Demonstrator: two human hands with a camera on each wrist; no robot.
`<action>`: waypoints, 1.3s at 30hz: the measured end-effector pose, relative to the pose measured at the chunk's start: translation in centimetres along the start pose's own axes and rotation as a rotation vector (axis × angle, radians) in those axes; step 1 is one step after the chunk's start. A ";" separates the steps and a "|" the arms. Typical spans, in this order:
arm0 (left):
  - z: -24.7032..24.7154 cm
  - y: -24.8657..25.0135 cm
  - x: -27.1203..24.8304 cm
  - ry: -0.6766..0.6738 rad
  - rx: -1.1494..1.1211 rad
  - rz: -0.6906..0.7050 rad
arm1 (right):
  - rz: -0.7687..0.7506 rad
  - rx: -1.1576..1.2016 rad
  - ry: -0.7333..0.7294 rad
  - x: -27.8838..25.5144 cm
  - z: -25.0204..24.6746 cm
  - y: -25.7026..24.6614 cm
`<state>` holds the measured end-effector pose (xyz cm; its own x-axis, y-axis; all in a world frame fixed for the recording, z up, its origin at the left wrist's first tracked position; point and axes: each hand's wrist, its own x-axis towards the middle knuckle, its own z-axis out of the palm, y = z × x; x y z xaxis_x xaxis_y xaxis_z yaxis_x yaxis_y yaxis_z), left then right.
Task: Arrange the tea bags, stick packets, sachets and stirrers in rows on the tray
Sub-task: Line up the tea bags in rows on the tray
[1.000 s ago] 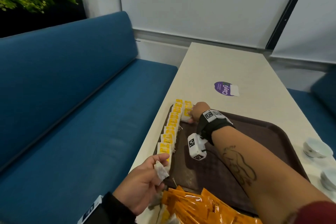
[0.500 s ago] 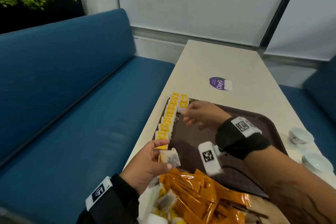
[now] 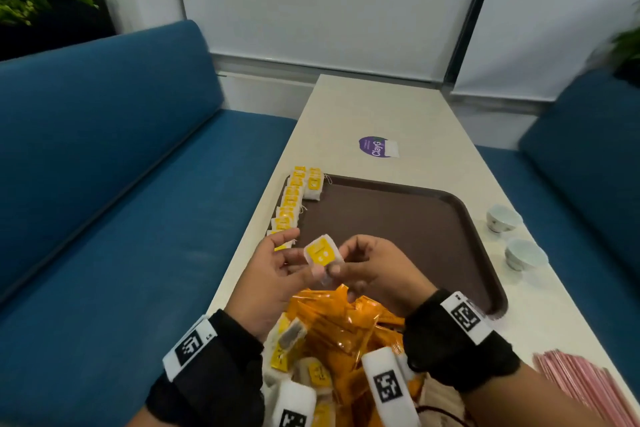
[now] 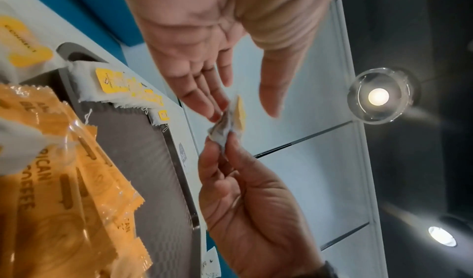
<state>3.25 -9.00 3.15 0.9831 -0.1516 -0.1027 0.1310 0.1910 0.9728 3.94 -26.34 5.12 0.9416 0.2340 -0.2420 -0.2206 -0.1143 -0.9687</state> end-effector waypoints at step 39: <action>-6.9 -3.4 2.1 0.064 0.397 -0.164 | 0.362 -0.316 0.291 22.4 -3.0 -1.5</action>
<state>5.72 -3.25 -1.78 0.9610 -0.0865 -0.2626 0.2387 -0.2200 0.9458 26.14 -23.83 1.28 0.8610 -0.1448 -0.4875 -0.4983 -0.4318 -0.7519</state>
